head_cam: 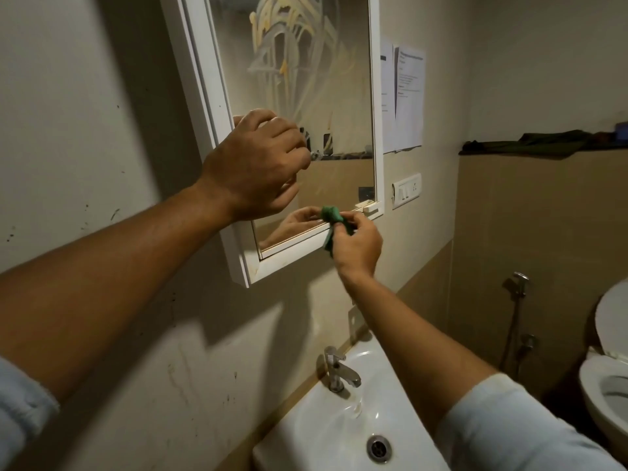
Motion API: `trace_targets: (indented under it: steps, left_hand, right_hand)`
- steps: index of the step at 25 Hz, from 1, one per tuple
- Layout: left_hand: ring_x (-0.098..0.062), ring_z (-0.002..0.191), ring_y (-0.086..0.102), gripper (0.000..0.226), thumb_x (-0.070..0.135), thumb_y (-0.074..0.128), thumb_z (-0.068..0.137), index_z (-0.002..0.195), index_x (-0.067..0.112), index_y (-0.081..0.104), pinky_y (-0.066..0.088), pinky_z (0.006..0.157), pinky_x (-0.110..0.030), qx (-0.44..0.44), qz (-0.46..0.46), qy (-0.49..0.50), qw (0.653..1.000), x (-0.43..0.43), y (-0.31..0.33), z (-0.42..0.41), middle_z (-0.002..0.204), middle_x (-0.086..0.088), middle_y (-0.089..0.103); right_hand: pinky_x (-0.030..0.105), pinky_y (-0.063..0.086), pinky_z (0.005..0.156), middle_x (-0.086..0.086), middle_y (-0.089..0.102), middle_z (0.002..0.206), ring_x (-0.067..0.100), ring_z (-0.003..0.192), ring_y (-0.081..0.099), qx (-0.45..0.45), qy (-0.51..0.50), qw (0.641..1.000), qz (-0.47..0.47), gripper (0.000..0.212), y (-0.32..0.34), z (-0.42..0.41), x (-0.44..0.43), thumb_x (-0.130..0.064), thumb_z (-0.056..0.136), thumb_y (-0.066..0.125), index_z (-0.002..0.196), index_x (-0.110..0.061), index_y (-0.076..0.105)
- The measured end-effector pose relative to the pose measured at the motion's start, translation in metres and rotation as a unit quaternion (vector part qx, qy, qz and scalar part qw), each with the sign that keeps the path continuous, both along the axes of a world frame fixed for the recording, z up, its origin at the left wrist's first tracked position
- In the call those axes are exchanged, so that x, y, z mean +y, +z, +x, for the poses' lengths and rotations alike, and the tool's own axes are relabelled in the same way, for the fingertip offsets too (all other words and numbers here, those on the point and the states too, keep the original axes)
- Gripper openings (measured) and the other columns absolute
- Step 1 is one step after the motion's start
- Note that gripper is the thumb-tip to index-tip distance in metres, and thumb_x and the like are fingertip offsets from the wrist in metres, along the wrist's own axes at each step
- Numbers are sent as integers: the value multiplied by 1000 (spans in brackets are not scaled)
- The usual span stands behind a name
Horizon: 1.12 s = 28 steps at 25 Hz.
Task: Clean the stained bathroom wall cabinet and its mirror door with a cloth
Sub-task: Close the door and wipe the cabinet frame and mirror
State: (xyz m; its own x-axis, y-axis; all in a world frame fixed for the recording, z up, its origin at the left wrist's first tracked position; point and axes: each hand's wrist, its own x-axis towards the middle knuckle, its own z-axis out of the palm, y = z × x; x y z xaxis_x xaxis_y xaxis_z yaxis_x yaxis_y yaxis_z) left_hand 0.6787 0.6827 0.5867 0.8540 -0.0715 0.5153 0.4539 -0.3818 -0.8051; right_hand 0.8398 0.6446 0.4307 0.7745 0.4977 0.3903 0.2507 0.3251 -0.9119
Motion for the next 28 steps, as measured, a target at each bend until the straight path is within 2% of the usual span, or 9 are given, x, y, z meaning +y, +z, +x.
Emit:
trace_targets:
  steps: [2, 5, 8, 11, 14, 19, 22, 25, 28]
  left_hand:
    - [-34, 120, 57, 43, 38, 35, 97, 116, 13, 64, 38, 106, -50, -4, -2, -11, 1000, 3, -1, 1, 123, -15, 65]
    - [-35, 118, 57, 45, 38, 35, 96, 118, 12, 63, 39, 104, -50, -6, -14, -7, 1000, 1, 3, -1, 123, -16, 65]
    - [-35, 118, 57, 47, 39, 33, 95, 118, 12, 63, 38, 103, -49, -7, -6, -7, 1000, 2, 0, 0, 123, -15, 65]
    - [-35, 118, 57, 48, 40, 32, 95, 117, 12, 63, 38, 103, -49, -9, -6, -7, 1000, 3, 0, 2, 123, -16, 65]
    - [-35, 118, 56, 46, 40, 34, 95, 117, 11, 63, 38, 103, -49, -16, -5, -11, 1000, 3, -1, 2, 123, -16, 65]
    - [-34, 118, 56, 45, 40, 35, 95, 117, 11, 62, 38, 103, -50, -13, -15, -15, 1000, 0, -3, 2, 122, -15, 64]
    - [-34, 118, 56, 45, 38, 34, 95, 117, 11, 62, 39, 103, -50, -6, -26, -5, 1000, -4, -2, 0, 122, -15, 64]
    - [-34, 126, 52, 41, 33, 38, 93, 121, 13, 61, 36, 109, -52, 2, -44, 0, 999, -15, -3, -6, 129, -14, 61]
    - [-36, 136, 44, 43, 25, 49, 86, 126, 14, 62, 31, 113, -53, -77, -86, -27, 993, -23, -13, -33, 140, -14, 54]
  right_hand:
    - [36, 63, 80, -2, 64, 101, 21, 94, 68, 102, -33, 993, -57, 13, 17, 38, 11, -11, 97, 66, 102, -23, 66]
    - [39, 64, 65, 8, 68, 94, 23, 78, 69, 323, -3, 946, -32, 12, 21, 61, 6, -6, 94, 68, 86, -11, 61]
    - [44, 64, 63, 14, 68, 94, 29, 79, 72, 392, 29, 920, -7, 15, 16, 67, 6, -2, 90, 70, 84, -6, 58]
    - [53, 64, 68, 18, 70, 98, 34, 81, 74, 370, 57, 927, -17, 17, 20, 68, 15, 0, 88, 73, 101, -1, 63]
    - [51, 64, 70, 20, 71, 101, 35, 82, 75, 374, 88, 923, -33, 28, 17, 59, 15, -2, 89, 72, 114, 2, 63]
    - [44, 64, 75, 18, 70, 104, 33, 91, 73, 381, 129, 915, -45, 21, 11, -6, -6, -6, 92, 68, 112, 0, 62]
    - [42, 63, 82, 15, 70, 106, 29, 93, 73, 324, 189, 922, -91, 25, 2, -58, -31, -10, 94, 69, 116, -1, 61]
    - [34, 63, 76, 13, 69, 112, 26, 95, 72, 231, 293, 919, -131, 21, 5, -67, -68, -14, 98, 64, 117, -6, 61]
    - [33, 62, 79, 4, 67, 114, 16, 96, 67, 117, 150, 980, -55, 21, 17, -35, -70, -13, 98, 65, 119, -15, 64]
